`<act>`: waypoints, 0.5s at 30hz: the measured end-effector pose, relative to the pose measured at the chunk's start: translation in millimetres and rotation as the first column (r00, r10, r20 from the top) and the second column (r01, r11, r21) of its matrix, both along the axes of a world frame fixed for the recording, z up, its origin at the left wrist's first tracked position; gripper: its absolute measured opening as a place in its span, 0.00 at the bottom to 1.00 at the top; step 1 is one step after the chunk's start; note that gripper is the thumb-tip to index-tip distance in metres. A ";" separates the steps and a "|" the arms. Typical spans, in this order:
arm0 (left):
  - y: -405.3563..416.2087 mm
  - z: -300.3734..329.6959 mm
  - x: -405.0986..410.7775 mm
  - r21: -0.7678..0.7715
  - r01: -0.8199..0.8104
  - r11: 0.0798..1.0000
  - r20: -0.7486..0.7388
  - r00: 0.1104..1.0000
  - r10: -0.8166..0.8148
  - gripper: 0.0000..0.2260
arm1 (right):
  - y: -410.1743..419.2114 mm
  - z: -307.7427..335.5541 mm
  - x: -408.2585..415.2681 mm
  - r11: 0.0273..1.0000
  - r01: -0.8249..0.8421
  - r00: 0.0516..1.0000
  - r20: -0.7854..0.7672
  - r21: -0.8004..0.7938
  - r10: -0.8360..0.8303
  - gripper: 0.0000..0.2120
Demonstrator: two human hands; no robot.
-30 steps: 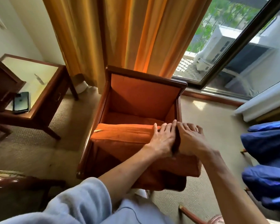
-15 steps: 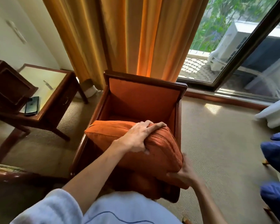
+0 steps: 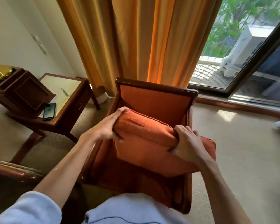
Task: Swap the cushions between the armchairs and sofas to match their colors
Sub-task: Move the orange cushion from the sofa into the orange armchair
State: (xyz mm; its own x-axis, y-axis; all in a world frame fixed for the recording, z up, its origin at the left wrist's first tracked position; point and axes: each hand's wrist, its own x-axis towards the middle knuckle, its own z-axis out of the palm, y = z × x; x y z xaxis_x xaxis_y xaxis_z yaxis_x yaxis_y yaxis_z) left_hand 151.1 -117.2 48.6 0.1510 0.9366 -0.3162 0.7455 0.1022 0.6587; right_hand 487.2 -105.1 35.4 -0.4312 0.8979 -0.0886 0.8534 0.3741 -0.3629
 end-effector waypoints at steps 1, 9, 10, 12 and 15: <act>-5.1 -15.5 -7.0 -0.054 -0.023 0.998 -0.083 0.996 0.019 0.55 | -0.7 -6.1 -15.0 0.999 -0.029 0.998 0.063 0.028 0.027 0.29; 0.6 -43.6 20.6 -0.012 -0.115 0.993 -0.598 0.797 0.084 0.58 | 5.2 -24.3 -71.2 0.999 -0.012 0.983 0.181 0.038 0.005 0.40; 5.2 -42.2 38.4 0.027 -0.034 0.999 -0.601 0.798 0.044 0.56 | 7.0 -24.4 -68.3 1.000 -0.003 0.982 0.186 0.030 -0.003 0.41; 10.2 -41.6 87.0 0.074 0.175 0.982 -0.584 0.805 -0.100 0.54 | 7.8 -25.5 -64.1 0.999 0.007 0.979 0.205 0.041 -0.015 0.43; 12.1 -42.6 156.9 0.085 0.400 0.912 -0.547 0.784 -0.293 0.57 | 5.9 -31.8 -47.9 0.998 0.043 0.967 0.251 0.036 -0.050 0.47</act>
